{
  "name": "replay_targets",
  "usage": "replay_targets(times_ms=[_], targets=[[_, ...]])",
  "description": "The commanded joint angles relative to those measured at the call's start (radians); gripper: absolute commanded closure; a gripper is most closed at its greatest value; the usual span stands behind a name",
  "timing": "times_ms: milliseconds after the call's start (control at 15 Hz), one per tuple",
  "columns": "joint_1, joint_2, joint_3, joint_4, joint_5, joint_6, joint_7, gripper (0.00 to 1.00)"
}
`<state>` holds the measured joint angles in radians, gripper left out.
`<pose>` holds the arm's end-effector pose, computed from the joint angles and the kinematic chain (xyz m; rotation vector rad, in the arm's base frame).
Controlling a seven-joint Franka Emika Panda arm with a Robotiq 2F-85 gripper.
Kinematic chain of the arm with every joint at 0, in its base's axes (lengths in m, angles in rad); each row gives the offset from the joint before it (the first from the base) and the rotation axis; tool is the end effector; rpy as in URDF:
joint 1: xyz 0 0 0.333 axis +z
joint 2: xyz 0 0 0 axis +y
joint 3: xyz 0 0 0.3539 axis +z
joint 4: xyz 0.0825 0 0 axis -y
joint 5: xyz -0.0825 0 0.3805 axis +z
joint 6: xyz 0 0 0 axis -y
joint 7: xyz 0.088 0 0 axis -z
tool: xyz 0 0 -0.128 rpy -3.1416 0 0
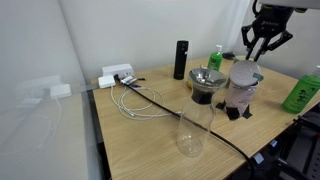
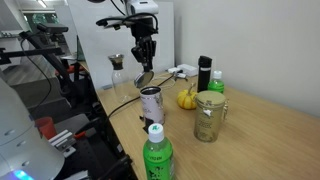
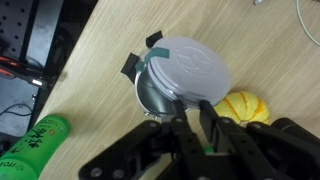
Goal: Lift the lid of the white bowl
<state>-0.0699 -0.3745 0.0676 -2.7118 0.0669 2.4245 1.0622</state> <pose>0.3775 -0.0006 0.3679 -2.6104 1.6304 -0.0991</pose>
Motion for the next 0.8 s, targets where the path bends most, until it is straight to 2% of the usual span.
replay_targets(times_ms=[0,733], targets=[[0.004,-0.029,0.007,-0.006,0.024,-0.024,-0.008,0.94],[0.030,-0.045,0.021,-0.003,0.035,-0.029,-0.009,0.94]])
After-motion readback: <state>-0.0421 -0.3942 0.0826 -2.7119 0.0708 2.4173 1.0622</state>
